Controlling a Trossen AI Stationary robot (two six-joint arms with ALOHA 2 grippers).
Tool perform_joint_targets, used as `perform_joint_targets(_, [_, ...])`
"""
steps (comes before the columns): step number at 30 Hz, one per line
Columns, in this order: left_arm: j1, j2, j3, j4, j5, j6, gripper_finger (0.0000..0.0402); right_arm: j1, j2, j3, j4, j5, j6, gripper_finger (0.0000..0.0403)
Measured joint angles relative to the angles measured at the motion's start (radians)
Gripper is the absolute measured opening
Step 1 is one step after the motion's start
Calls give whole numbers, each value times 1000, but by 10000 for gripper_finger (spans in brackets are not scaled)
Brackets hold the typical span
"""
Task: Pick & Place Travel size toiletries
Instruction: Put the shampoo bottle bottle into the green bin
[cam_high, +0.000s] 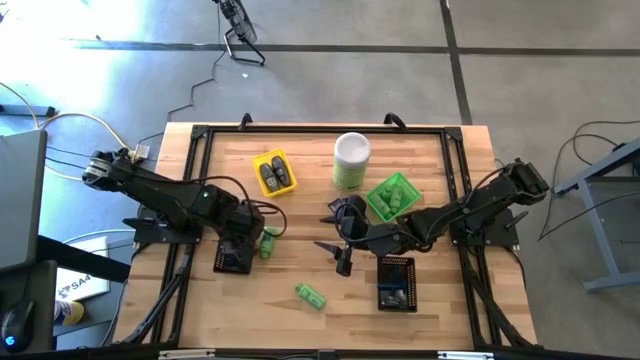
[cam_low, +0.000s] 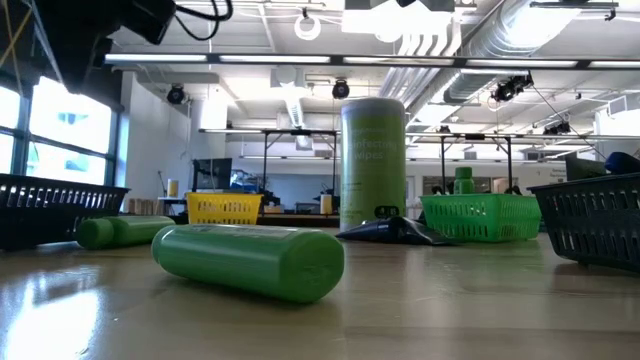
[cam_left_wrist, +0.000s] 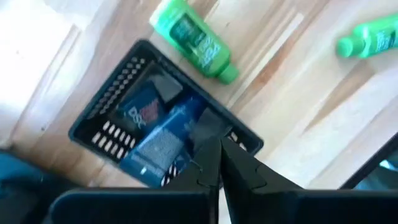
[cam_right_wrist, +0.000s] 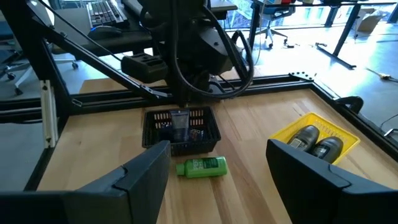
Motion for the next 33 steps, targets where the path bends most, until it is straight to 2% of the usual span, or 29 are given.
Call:
perform_joint_targets(8, [0, 10, 0, 147, -21, -7, 12, 0, 0, 0, 0, -2, 8, 258])
perform_joint_targets(16, [0, 24, 1, 261, -117, -8, 12, 0, 0, 0, 0, -2, 48, 258])
perform_joint_targets(24, [0, 60, -1, 271, -250, -33, 12, 0, 0, 0, 0, -1, 56, 258])
perform_joint_targets(33, [0, 189, 0, 255, -342, -135, 12, 0, 0, 0, 4, -1, 56, 258])
